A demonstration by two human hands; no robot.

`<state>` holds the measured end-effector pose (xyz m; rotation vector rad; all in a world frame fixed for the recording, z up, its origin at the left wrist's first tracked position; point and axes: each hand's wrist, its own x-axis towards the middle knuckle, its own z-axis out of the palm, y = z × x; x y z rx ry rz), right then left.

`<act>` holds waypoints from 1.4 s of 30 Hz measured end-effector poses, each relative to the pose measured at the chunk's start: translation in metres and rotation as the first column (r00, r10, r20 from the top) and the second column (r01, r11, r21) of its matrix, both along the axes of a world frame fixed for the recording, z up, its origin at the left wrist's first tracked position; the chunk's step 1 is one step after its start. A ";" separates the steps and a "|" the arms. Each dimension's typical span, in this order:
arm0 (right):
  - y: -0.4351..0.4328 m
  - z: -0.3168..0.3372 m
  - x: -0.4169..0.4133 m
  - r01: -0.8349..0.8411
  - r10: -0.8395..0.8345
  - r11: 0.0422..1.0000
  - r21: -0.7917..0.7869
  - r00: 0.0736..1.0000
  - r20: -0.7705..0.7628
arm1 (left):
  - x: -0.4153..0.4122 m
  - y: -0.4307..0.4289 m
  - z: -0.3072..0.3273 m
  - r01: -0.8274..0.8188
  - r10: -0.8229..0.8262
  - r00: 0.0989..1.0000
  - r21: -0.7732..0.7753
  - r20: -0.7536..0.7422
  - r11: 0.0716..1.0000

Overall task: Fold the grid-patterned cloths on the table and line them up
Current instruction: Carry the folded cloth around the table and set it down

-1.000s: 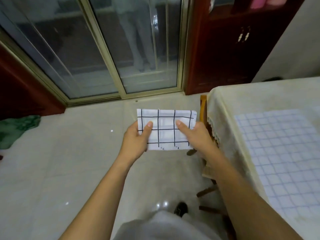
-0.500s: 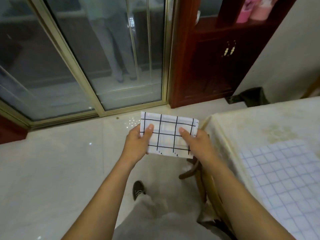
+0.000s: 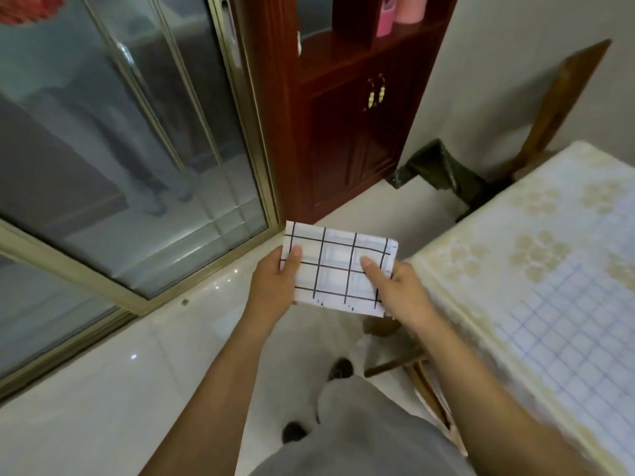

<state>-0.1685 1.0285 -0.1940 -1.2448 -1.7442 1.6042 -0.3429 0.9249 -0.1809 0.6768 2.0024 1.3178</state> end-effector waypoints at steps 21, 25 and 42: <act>0.276 -0.007 -0.071 0.330 -0.329 0.944 0.017 0.944 -0.039 | -0.103 0.324 -0.005 0.361 -0.362 0.917 -0.037 -0.165 0.932; 0.308 -0.026 -0.029 0.542 -0.542 0.840 0.016 0.840 0.011 | -0.074 0.404 -0.017 0.548 -0.554 0.813 -0.086 -0.178 0.832; 0.417 0.010 0.021 0.988 -0.993 0.119 0.100 0.117 0.030 | 0.052 0.686 -0.013 0.990 -0.989 0.139 0.002 -0.043 0.139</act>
